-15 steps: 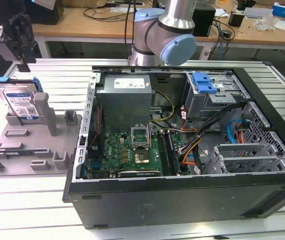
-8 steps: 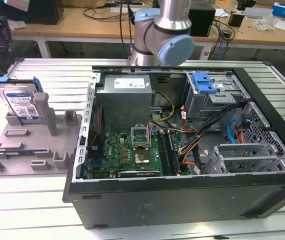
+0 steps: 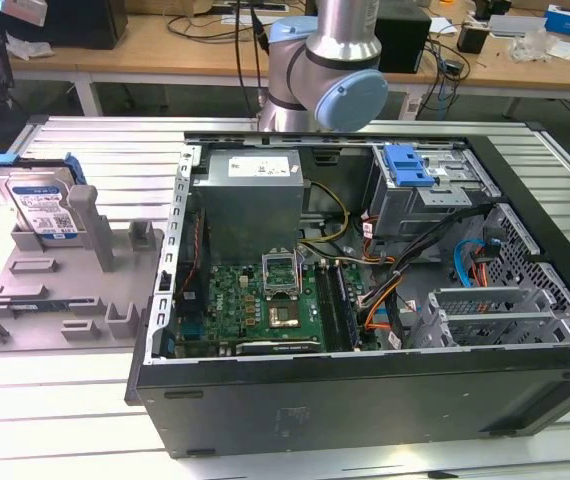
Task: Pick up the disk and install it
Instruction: 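Pick up the disk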
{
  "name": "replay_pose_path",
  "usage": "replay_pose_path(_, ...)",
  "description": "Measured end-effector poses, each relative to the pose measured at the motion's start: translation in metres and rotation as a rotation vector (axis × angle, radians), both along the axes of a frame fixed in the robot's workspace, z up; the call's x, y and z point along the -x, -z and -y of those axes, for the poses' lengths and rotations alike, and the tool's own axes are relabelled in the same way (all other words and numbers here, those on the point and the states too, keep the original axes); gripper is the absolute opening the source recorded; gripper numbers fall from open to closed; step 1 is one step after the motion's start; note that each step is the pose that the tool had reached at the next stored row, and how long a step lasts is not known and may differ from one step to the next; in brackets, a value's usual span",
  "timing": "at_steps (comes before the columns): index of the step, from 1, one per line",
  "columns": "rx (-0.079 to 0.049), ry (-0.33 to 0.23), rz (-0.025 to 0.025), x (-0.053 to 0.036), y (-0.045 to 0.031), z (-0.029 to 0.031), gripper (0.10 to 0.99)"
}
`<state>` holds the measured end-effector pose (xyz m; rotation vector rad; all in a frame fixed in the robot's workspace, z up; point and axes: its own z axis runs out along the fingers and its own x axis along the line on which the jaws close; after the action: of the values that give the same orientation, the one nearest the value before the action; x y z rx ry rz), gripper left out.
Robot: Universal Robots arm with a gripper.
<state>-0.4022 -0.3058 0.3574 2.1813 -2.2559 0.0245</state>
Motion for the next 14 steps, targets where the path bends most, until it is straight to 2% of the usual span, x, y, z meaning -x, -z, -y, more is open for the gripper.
replay_pose_path(11, 0.0, 0.0, -0.0003, 0.0011, 0.0084, 0.0029, 0.482)
replay_pose_path(14, 0.0, 0.0, -0.0001, 0.002, 0.0114, 0.0053, 0.482)
